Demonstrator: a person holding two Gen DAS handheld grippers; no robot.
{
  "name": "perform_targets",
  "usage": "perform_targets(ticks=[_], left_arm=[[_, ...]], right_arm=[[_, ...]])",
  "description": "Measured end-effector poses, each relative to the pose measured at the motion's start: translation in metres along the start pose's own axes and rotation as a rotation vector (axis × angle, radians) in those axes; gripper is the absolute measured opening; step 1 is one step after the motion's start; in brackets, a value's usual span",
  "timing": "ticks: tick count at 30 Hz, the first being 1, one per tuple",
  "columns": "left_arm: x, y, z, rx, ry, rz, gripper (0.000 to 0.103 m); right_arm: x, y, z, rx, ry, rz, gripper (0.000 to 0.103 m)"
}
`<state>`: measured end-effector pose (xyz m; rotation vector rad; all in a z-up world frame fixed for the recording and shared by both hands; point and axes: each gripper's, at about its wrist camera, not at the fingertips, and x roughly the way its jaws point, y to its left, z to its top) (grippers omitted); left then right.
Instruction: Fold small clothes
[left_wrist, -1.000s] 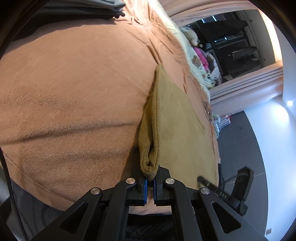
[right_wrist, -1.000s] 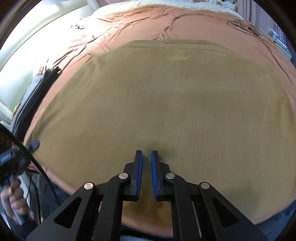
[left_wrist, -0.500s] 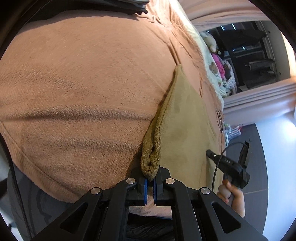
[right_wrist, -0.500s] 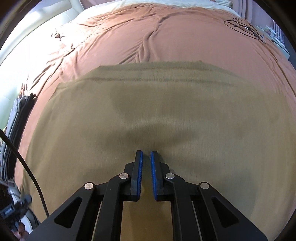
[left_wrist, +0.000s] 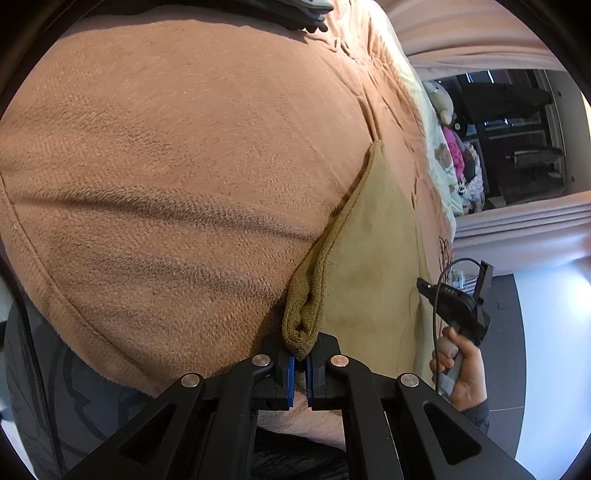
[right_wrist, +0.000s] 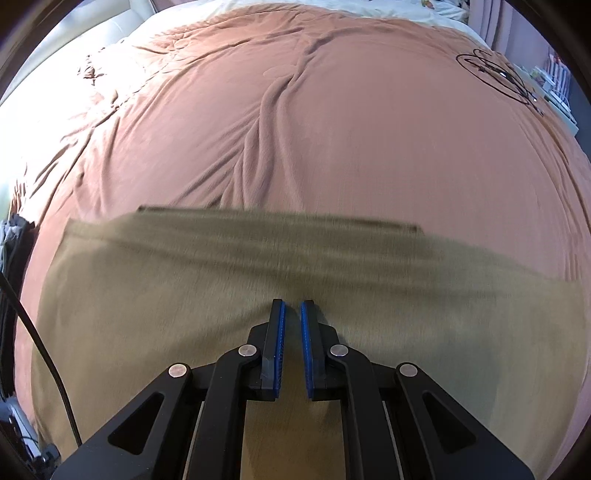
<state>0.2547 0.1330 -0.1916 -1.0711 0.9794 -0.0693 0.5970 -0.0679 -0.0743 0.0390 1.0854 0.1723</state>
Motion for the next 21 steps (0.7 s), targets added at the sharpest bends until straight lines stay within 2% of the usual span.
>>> perform_targets(ticks=[7,10,21], left_arm=[[-0.003,0.001,-0.001,-0.016,-0.007,-0.010,0.004],[-0.005,-0.002,-0.002,-0.010,-0.003,0.000,0.004],[-0.013,-0.026,0.000,0.040,-0.013,-0.009,0.003]], right_arm=[[0.008,0.007,0.016,-0.007,-0.002,-0.003,0.006],[-0.003,0.006,0.013,0.010,0.002,0.048,0.006],[-0.060,0.017,-0.045,-0.035,-0.045,0.119,0.007]])
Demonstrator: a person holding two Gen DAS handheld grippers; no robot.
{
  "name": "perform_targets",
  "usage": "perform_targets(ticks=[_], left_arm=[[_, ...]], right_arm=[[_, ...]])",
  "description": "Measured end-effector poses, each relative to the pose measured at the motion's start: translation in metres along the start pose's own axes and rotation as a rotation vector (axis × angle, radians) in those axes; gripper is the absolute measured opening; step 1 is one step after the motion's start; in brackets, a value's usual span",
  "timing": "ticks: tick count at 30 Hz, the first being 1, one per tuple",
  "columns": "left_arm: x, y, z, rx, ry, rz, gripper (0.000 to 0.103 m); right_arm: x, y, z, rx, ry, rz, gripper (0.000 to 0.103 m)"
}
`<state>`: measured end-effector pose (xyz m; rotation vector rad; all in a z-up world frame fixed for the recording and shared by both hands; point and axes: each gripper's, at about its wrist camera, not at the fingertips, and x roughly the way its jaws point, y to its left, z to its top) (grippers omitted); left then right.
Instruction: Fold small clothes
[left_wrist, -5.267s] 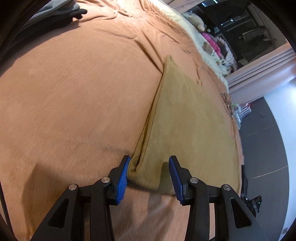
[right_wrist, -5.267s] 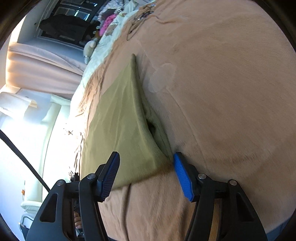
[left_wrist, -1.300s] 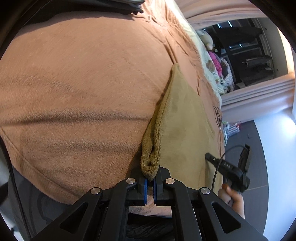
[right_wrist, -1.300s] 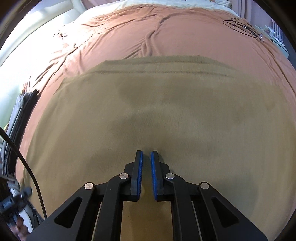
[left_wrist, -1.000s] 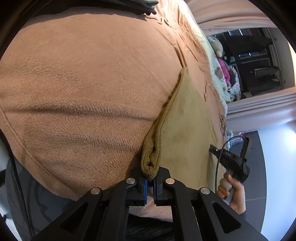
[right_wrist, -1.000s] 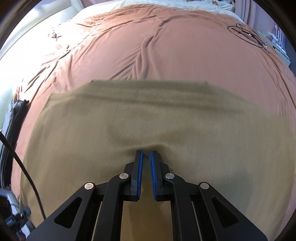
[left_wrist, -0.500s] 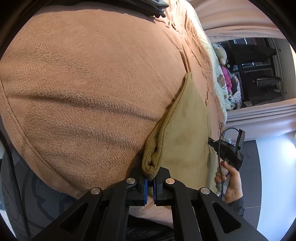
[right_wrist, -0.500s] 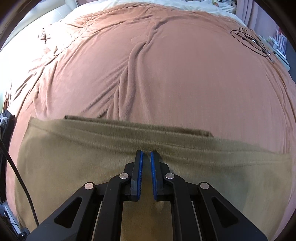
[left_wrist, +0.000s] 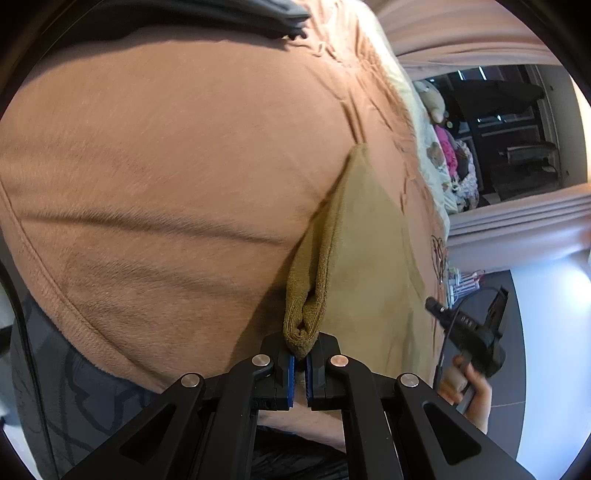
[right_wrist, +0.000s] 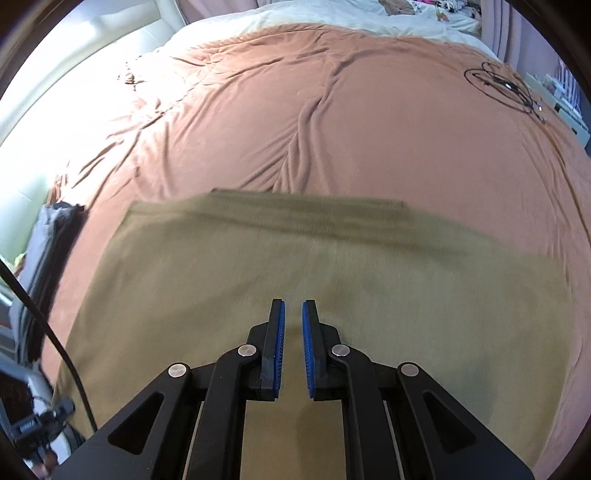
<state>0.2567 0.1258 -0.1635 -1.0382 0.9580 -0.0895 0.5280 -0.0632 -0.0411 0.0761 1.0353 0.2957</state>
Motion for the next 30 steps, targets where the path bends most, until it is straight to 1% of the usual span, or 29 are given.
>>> perform_targets(ticks=[4,6,12,14,17,19,21,25,27,30], left_arm=[[-0.005,-0.018,0.003,0.033,-0.007,-0.015,0.003],[-0.007,-0.028,0.006,0.049,-0.009,-0.031,0.003],[-0.011,-0.064,0.014,0.124,-0.011,-0.074,0.003],[-0.011,-0.075,0.015,0.152,-0.008,-0.078,0.003],[-0.010,-0.096,0.017,0.197,-0.002,-0.092,0.003],[-0.009,-0.113,0.017,0.236,0.002,-0.097,0.003],[-0.008,-0.126,0.019,0.262,0.009,-0.104,0.003],[-0.005,-0.148,0.019,0.308,0.017,-0.115,0.003],[-0.002,-0.163,0.018,0.330,0.019,-0.121,0.003],[0.003,-0.180,0.016,0.362,0.024,-0.120,0.003]], right_arm=[[-0.010,0.002,-0.025,0.004,-0.006,0.021,0.007],[-0.020,-0.004,-0.043,0.031,-0.022,0.032,0.007],[-0.031,-0.010,-0.094,0.074,-0.031,0.091,0.007],[-0.036,-0.012,-0.109,0.088,-0.024,0.122,0.007],[-0.042,-0.015,-0.127,0.090,-0.030,0.149,0.007],[-0.045,-0.016,-0.138,0.102,-0.035,0.182,0.007],[-0.052,-0.020,-0.148,0.110,-0.047,0.193,0.007],[-0.056,-0.015,-0.165,0.122,-0.072,0.231,0.007],[-0.057,-0.020,-0.173,0.150,-0.086,0.235,0.007],[-0.053,-0.030,-0.188,0.190,-0.087,0.279,0.007]])
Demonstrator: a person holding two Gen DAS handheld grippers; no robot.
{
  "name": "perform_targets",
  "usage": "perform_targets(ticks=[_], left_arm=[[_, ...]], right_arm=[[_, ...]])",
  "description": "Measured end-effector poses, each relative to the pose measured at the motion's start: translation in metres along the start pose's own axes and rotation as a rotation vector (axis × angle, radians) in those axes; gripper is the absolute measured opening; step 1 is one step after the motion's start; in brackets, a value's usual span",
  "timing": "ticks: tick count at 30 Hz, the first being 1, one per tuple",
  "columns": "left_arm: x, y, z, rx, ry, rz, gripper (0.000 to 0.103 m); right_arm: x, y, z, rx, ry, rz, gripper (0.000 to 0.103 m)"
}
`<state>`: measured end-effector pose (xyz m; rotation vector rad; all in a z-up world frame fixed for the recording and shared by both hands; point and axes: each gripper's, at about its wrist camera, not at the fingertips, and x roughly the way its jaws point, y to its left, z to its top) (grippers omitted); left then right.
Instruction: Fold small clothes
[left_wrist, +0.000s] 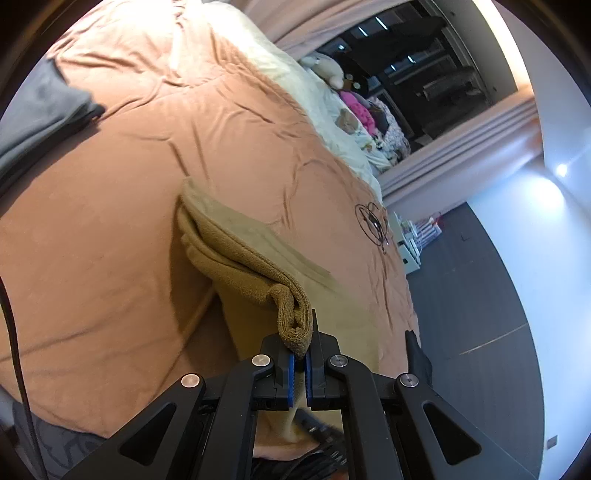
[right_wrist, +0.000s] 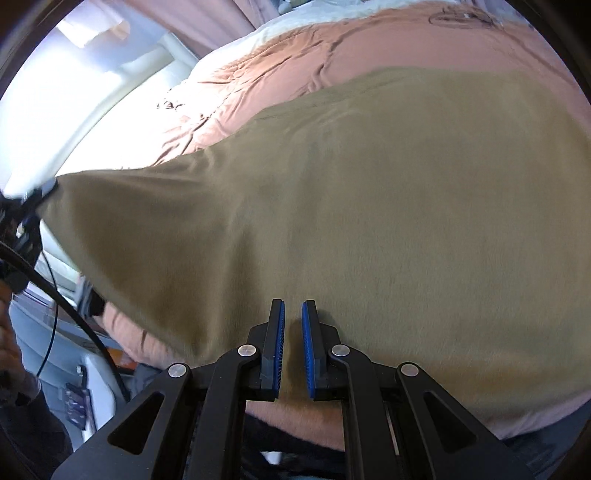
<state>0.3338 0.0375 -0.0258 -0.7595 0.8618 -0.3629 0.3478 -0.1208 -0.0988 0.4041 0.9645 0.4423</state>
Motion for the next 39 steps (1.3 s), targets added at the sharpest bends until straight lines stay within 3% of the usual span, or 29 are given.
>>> perform_targets(ticks=[10,18,20,21,22,23,33,39], left_arm=[[0.038,-0.075,0.003,0.145,0.065,-0.041,0.003],[0.071,-0.128,-0.007,0.246,0.128,-0.099,0.003],[0.081,-0.141,-0.012,0.271,0.149,-0.112,0.003],[0.087,-0.149,-0.016,0.288,0.165,-0.122,0.003],[0.093,-0.155,-0.019,0.299,0.176,-0.128,0.003],[0.097,-0.160,-0.022,0.310,0.187,-0.136,0.003],[0.152,-0.192,-0.068,0.400,0.333,-0.186,0.003],[0.184,-0.198,-0.099,0.412,0.410,-0.199,0.004]], right_arm=[[-0.013,-0.023,-0.015,0.000,0.007,0.085,0.007],[-0.076,-0.058,-0.010,0.003,-0.131,0.095,0.007],[-0.093,-0.069,-0.009,0.003,-0.157,0.076,0.016],[-0.099,-0.073,-0.012,0.003,-0.168,0.068,0.044],[-0.109,-0.080,-0.012,0.009,-0.189,0.061,0.078],[-0.117,-0.084,-0.016,0.012,-0.215,0.055,0.083],[-0.167,-0.128,-0.036,0.069,-0.236,-0.040,0.083],[-0.176,-0.106,-0.038,0.090,-0.224,-0.073,0.083]])
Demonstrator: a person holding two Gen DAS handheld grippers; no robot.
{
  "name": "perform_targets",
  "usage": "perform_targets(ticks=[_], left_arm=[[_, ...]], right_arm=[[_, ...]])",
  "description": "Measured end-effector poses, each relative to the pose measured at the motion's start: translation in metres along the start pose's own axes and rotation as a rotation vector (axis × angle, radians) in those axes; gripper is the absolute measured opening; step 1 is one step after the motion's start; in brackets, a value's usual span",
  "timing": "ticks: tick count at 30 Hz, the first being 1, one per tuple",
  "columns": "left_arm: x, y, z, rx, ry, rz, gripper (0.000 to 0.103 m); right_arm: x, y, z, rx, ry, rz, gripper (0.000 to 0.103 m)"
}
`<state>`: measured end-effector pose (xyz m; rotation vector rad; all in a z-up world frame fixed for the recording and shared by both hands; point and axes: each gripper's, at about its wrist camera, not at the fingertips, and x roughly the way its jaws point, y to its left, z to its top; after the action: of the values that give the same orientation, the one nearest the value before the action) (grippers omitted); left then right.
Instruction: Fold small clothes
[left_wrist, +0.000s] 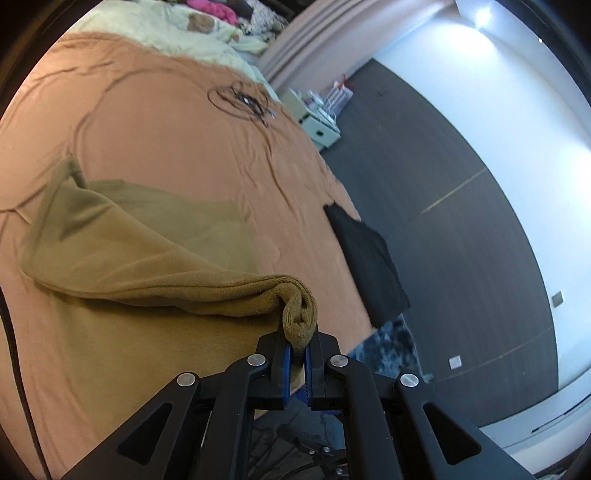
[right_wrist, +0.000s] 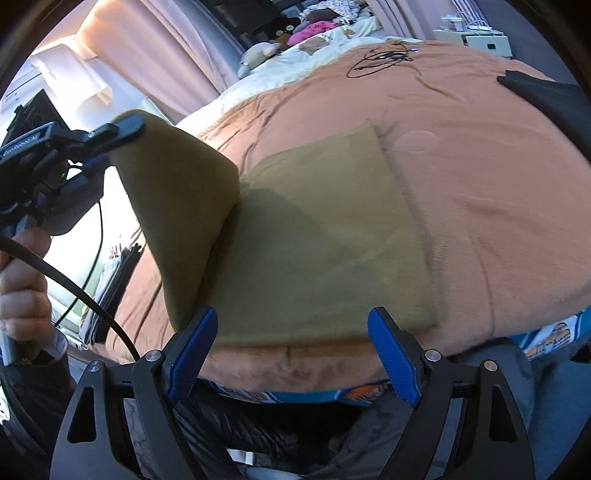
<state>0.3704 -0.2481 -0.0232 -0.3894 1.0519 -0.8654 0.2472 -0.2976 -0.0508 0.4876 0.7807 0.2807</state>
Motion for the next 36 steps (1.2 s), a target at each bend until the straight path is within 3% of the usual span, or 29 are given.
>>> perform_targets(ticks=[3,5,7,9,14,20,23,27,36], left_arm=[[0.017,-0.005,-0.010,0.013,0.043,-0.006,0.008],[0.027,-0.005,-0.013,0.004,0.081,-0.023,0.026],[0.028,-0.002,-0.017,-0.007,0.079,-0.035,0.056],[0.019,0.002,-0.020,-0.007,0.049,-0.014,0.065],[-0.010,0.033,-0.030,-0.061,0.001,0.048,0.065],[-0.035,0.077,-0.049,-0.137,-0.035,0.155,0.065],[-0.042,0.097,-0.063,-0.176,-0.040,0.205,0.065],[-0.044,0.117,-0.079,-0.221,-0.034,0.240,0.065],[-0.018,0.146,-0.106,-0.290,0.021,0.283,0.065]], right_arm=[[0.000,0.002,0.003,0.002,0.010,-0.021,0.083],[-0.005,-0.002,0.003,0.012,0.017,-0.028,0.083],[-0.008,-0.006,0.005,0.019,0.023,-0.037,0.083],[-0.009,-0.003,0.008,0.008,0.029,-0.045,0.083],[0.000,0.009,0.020,-0.073,0.057,-0.074,0.083],[0.016,0.031,0.043,-0.243,0.096,-0.168,0.082],[0.026,0.041,0.055,-0.328,0.125,-0.208,0.074],[0.043,0.055,0.066,-0.451,0.191,-0.268,0.063],[0.086,0.093,0.073,-0.702,0.303,-0.369,0.061]])
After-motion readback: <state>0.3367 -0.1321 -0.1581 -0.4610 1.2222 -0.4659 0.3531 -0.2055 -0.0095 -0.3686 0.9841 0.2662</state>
